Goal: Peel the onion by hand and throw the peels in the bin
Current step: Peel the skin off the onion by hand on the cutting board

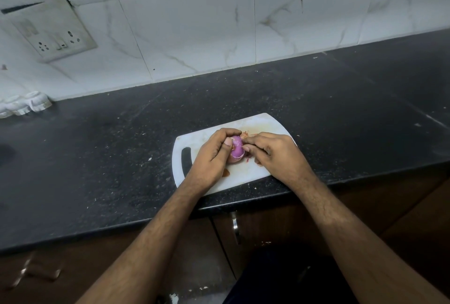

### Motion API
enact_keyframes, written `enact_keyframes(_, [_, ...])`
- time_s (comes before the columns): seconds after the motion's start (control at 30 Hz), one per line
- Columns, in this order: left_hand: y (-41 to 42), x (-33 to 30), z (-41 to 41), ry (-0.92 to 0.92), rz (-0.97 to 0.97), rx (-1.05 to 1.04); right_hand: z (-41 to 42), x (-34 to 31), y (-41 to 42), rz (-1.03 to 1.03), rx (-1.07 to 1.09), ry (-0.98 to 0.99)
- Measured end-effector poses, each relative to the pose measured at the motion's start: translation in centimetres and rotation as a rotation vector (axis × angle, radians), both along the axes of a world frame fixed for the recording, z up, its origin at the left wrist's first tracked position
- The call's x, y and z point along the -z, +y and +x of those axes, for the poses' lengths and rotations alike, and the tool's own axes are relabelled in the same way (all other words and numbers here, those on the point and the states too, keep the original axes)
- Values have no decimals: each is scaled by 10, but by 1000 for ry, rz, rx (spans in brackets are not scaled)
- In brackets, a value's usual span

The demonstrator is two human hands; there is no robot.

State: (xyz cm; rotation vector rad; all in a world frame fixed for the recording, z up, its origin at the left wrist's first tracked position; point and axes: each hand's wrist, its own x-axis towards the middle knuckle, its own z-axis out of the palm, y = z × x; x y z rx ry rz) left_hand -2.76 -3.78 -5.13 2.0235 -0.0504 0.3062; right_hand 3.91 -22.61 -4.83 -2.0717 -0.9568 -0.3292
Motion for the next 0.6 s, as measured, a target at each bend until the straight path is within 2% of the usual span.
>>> enact_keyframes(0.37, [0, -2, -2, -12, -14, -11, 2, 2, 0, -17, 24, -50])
enact_keyframes(0.6, [-1, -2, -3, -27, -8, -28, 0, 1, 0, -4, 82, -4])
